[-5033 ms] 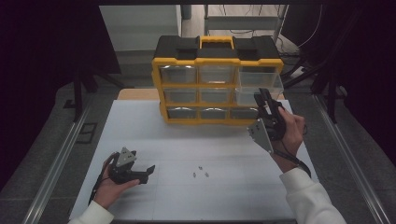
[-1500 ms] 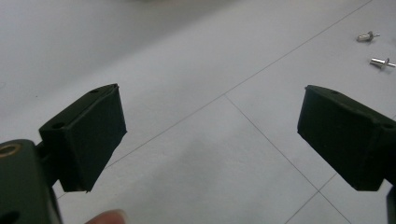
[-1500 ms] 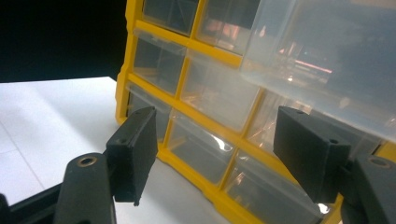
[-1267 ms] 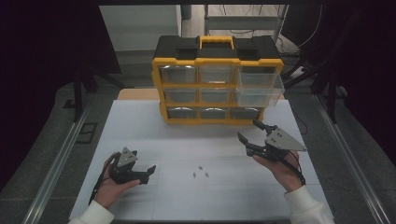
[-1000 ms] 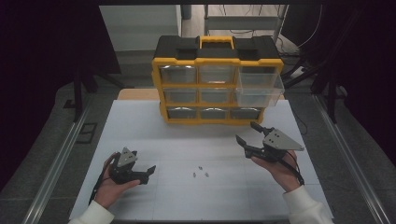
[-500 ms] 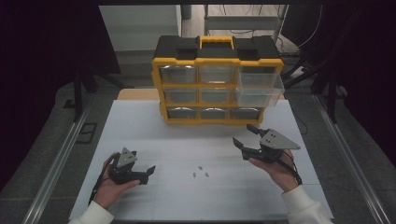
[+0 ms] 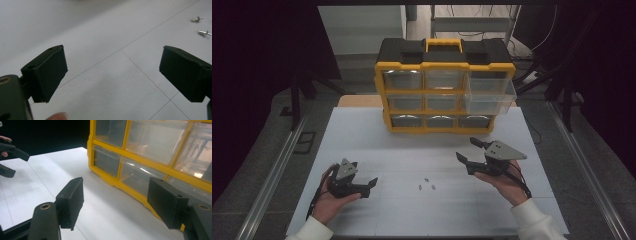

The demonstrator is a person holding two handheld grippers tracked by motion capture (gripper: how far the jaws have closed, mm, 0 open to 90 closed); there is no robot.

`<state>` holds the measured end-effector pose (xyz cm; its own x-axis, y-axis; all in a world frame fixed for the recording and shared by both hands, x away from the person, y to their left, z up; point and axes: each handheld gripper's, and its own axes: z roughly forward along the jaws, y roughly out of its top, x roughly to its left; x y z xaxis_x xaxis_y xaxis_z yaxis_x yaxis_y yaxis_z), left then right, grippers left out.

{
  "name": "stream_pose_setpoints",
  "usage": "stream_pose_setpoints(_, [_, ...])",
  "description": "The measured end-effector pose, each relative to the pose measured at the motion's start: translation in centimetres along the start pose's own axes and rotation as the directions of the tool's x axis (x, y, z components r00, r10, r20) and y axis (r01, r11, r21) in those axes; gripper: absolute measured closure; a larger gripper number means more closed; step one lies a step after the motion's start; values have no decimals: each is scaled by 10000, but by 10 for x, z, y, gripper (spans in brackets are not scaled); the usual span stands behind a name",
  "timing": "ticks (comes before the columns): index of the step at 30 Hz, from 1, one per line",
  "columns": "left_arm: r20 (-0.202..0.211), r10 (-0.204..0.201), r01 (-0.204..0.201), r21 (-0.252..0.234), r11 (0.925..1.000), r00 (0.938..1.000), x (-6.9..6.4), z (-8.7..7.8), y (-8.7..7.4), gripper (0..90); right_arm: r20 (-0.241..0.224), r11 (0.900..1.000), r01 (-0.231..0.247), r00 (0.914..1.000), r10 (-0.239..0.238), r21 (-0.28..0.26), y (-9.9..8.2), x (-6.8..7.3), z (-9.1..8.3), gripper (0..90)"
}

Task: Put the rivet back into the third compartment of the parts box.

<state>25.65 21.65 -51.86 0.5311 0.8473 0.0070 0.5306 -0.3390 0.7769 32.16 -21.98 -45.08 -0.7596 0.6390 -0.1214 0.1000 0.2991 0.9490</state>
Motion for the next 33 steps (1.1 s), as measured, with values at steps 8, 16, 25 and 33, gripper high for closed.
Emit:
stream_pose_setpoints(8, [5, 16, -16, -1, 10000, 10000, 0, 0, 0, 82, -411, 9989, -298, 9987, 313, 369, -5, 4, 6, 292])
stream_pose_setpoints(16, [34, 36, -36, 56, 10000, 10000, 0, 0, 0, 81, -893, 9933, -413, 9947, 510, 1078, -11, 10, 15, 286])
stream_pose_setpoints(25, [66, 52, -52, 36, 10000, 10000, 0, 0, 0, 81, -1488, 9809, -574, 9851, 858, 1857, -19, 21, 27, 283])
stream_pose_setpoints(33, [82, 60, -61, 54, 10000, 9999, 0, 0, 0, 81, -1899, 9679, -705, 9747, 1183, 2413, -25, 28, 34, 279])
